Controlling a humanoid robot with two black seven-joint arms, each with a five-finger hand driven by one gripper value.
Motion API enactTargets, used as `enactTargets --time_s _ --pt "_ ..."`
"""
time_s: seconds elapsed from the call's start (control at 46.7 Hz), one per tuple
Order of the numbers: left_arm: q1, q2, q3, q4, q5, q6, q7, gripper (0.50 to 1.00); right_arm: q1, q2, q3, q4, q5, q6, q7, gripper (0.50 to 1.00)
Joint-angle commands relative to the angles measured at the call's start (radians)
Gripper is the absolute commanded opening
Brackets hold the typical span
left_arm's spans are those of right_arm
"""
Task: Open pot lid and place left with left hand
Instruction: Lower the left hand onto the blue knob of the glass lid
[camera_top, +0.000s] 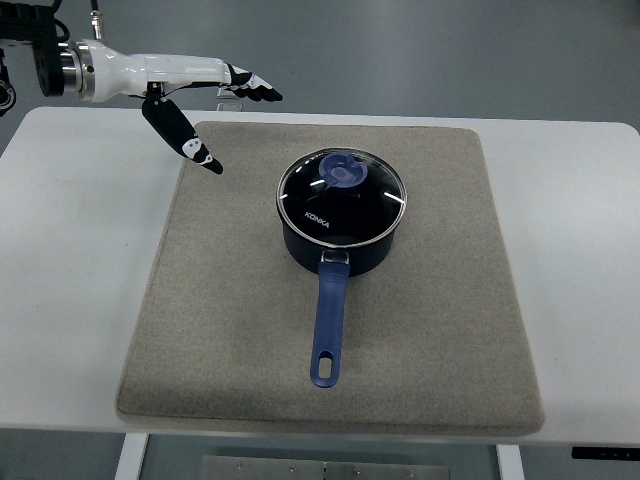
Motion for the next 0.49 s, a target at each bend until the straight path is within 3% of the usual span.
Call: enactTargets --time_s 0.0,0.214,0.471 --pt "-0.032 -0.038 0.002 -0.005 0.059 -0.002 0.0 0.96 0.001 0.0 0.0 0.0 0.0 0.0 0.0 0.915" --pt "-0.08 -0.087 0.045 -0.002 0.137 -0.002 0.0 0.96 0.001 0.0 0.0 0.0 0.0 0.0 0.0 0.915" --pt "-0.085 -0.219 0.057 0.031 0.263 0.001 0.005 0.96 0.001 0.0 0.0 0.0 0.0 0.0 0.0 0.915"
